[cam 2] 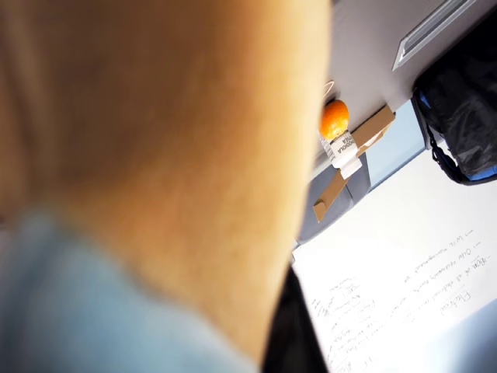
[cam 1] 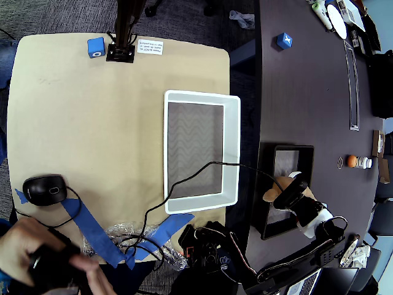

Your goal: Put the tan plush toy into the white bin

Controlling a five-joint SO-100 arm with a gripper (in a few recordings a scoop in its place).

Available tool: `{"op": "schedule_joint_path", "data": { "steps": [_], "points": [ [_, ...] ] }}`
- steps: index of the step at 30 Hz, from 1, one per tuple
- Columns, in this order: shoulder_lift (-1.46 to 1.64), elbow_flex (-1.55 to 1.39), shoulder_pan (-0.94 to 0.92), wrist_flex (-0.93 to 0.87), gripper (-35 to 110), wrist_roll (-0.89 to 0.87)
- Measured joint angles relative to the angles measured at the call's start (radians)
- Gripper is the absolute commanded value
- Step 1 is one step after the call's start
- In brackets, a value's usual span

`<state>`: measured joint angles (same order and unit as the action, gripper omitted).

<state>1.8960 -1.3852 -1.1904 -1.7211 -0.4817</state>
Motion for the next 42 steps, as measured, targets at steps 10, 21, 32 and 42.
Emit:
{"op": "schedule_joint_path", "data": {
  "steps": [10, 21, 32, 42],
  "points": [
    [0.000, 0.224, 0.000, -0.015, 3, -0.011],
    [0.028, 0.275, 0.046, -0.015, 3, -0.011],
    [0.216, 0.275, 0.235, -0.015, 3, 0.106],
    [0.376, 0.167, 0.508, -0.015, 3, 0.235]
  ]
}}
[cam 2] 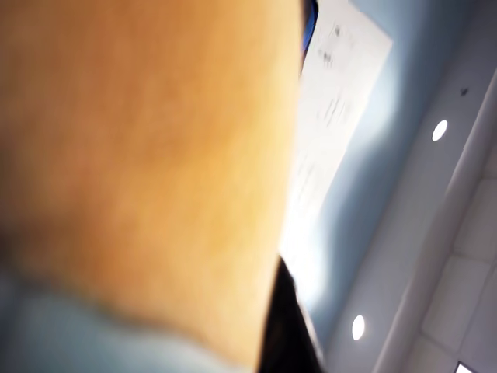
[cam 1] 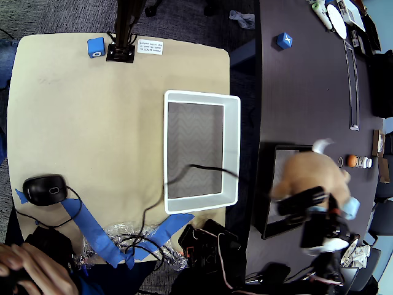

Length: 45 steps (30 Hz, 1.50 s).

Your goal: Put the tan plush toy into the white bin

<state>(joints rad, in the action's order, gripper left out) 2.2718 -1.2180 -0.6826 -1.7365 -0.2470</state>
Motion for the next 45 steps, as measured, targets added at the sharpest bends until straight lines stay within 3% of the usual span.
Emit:
{"op": "schedule_joint_path", "data": {
  "steps": [21, 31, 45],
  "points": [
    [0.081, -0.313, 0.558, 0.000, 3, 0.137],
    [0.064, -0.387, 0.664, 0.000, 3, 0.137],
    [-0.201, -0.396, 0.729, 0.000, 3, 0.137]
  ]
}}
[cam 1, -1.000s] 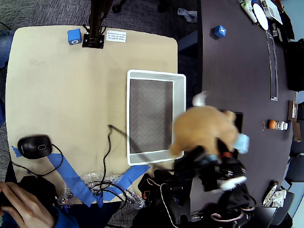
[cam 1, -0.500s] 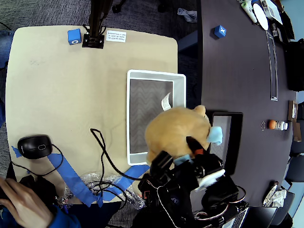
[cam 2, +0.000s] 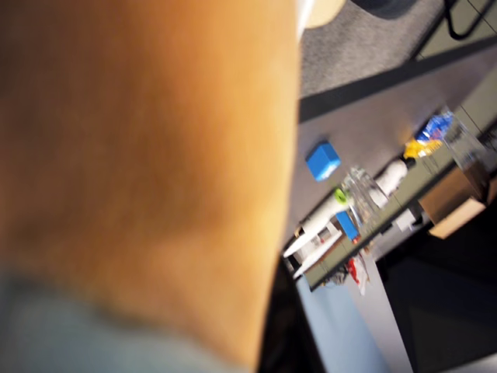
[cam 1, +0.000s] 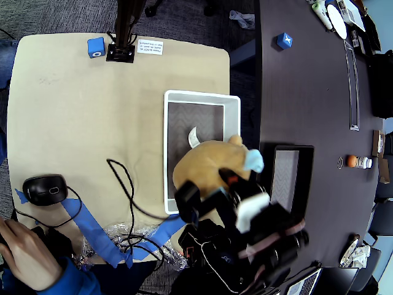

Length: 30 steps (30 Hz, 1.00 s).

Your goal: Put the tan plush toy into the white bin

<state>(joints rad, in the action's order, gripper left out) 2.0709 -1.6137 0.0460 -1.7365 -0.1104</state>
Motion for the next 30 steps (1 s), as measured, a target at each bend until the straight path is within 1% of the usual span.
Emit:
{"op": "schedule_joint_path", "data": {
  "steps": [4, 12, 23, 30],
  "points": [
    [-0.041, 0.000, -0.005, 0.005, 3, 0.008],
    [-0.072, 0.000, -0.006, 0.092, 5, 0.000],
    [-0.074, 0.000, -0.046, 0.115, 34, 0.000],
    [-0.072, 0.000, -0.046, 0.114, 42, 0.000]
  ]
}}
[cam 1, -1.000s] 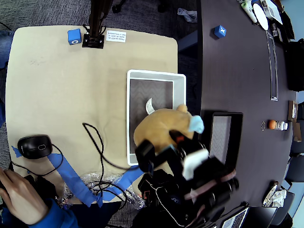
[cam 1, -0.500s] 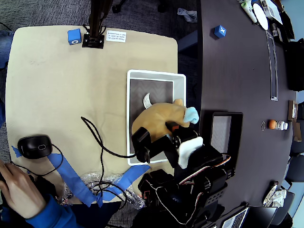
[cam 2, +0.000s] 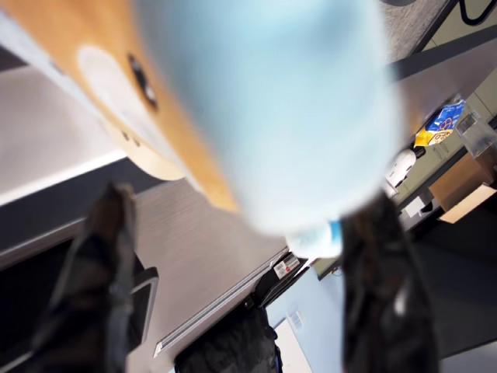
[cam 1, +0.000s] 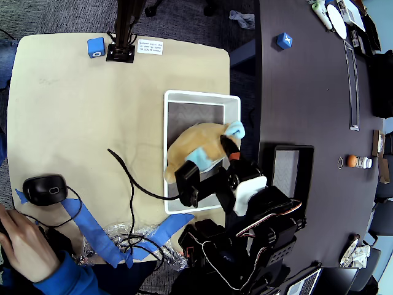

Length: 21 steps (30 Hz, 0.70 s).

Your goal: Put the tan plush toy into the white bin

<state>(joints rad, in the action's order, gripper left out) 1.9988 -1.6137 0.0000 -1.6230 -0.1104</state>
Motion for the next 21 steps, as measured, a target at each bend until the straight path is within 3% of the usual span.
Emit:
{"op": "schedule_joint_path", "data": {
  "steps": [21],
  "points": [
    [0.063, 0.250, -0.242, -0.114, 42, 0.000]
  ]
}}
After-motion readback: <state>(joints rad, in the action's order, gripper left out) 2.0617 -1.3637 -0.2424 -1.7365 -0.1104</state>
